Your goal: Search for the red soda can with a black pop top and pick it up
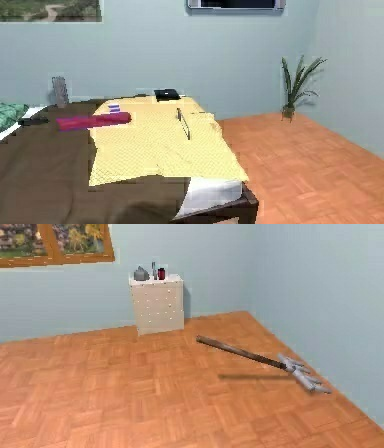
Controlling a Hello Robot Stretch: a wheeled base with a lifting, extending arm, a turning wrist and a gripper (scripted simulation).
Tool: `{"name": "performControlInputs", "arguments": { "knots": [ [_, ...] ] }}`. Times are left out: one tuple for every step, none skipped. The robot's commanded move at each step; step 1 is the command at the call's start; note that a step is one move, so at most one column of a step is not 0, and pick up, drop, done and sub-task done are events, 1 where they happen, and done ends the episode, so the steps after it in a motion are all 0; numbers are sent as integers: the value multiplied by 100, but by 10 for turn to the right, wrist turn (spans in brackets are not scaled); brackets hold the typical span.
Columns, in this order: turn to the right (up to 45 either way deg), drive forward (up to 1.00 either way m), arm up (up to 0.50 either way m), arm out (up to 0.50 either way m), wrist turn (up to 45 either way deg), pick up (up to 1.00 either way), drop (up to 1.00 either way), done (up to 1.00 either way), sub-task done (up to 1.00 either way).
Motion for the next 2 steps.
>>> {"name": "performControlInputs", "arguments": {
  "knots": [
    [450,0,0,0,0,0,0,0,0],
    [270,0,0,0,0,0,0,0,0]
  ]
}}
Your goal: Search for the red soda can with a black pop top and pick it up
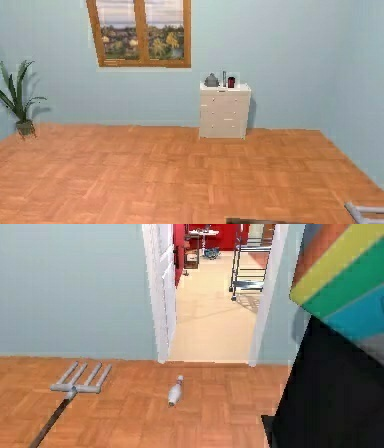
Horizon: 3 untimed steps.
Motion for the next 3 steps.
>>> {"name": "performControlInputs", "arguments": {
  "knots": [
    [0,100,0,0,0,0,0,0,0],
    [60,0,0,0,0,0,0,0,0],
    [0,65,0,0,0,0,0,0,0]
  ]
}}
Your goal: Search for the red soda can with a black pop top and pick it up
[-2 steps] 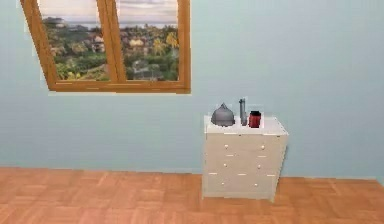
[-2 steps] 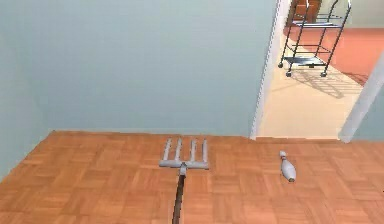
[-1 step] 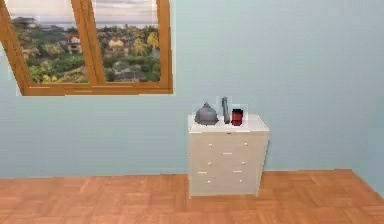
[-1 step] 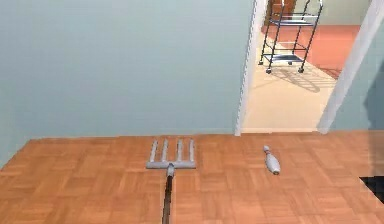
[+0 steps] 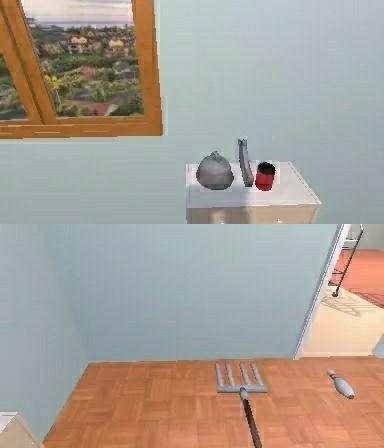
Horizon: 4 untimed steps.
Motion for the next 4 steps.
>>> {"name": "performControlInputs", "arguments": {
  "knots": [
    [-450,0,0,0,0,0,0,0,0],
    [-180,0,0,0,0,0,0,0,0],
    [0,0,50,0,0,0,0,0,0],
    [0,0,28,0,0,0,0,0,0]
  ]
}}
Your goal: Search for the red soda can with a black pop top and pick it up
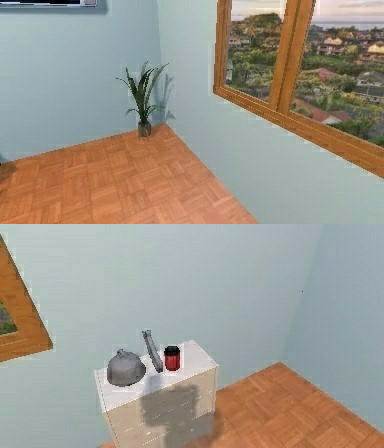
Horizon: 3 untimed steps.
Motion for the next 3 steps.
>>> {"name": "performControlInputs", "arguments": {
  "knots": [
    [0,0,0,50,0,0,0,0,0],
    [0,0,0,0,450,0,0,0,0],
    [0,0,0,0,450,0,0,0,0]
  ]
}}
